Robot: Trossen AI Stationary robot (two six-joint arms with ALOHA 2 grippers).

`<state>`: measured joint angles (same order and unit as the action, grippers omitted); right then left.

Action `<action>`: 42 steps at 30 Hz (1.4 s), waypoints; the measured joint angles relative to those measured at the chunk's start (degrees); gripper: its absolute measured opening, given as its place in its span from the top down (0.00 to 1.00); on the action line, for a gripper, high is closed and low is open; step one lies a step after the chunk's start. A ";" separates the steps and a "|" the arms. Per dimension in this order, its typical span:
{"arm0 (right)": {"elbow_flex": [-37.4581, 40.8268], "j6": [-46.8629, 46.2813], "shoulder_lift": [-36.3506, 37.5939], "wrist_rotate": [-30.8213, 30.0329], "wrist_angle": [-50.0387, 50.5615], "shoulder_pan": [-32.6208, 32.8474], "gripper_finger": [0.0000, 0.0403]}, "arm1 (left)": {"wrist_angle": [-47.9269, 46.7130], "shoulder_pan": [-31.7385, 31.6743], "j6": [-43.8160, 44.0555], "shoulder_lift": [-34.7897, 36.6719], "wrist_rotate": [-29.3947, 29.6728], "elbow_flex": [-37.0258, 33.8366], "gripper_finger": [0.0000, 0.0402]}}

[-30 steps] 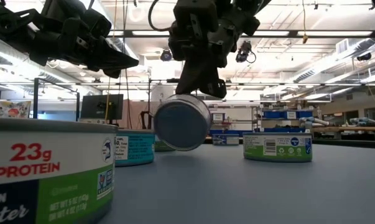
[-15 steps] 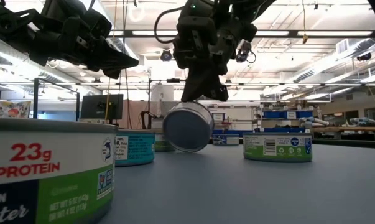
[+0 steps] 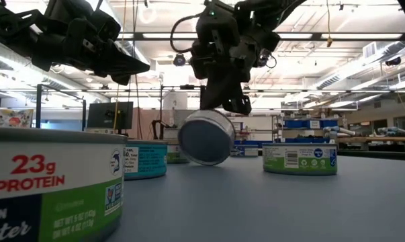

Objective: Stack canned seafood by type on shelf
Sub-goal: Put the blue tuna can on the shelf

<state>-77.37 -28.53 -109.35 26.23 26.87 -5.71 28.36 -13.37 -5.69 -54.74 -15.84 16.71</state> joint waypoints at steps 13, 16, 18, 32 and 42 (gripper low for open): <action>0.77 10.36 -0.10 -3.93 1.08 -1.52 0.98 | -0.02 0.00 0.00 0.00 0.00 0.00 0.99; 0.77 16.61 0.17 -11.35 4.38 0.12 0.92 | -0.04 0.00 0.00 0.00 0.00 0.00 0.99; 0.77 19.50 0.21 -17.51 6.68 1.83 0.87 | -0.04 0.00 0.00 0.00 0.00 0.00 0.99; 2.68 24.29 -0.19 -35.94 8.54 6.72 0.78 | -0.12 0.00 0.15 -0.02 0.55 0.00 0.99; 6.58 22.06 0.03 -37.80 4.96 7.08 0.78 | -0.13 0.00 0.10 -0.02 0.58 0.00 0.99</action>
<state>-70.79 -6.48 -109.32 -11.57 31.83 1.37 28.23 -13.37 -5.60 -54.76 -15.25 16.71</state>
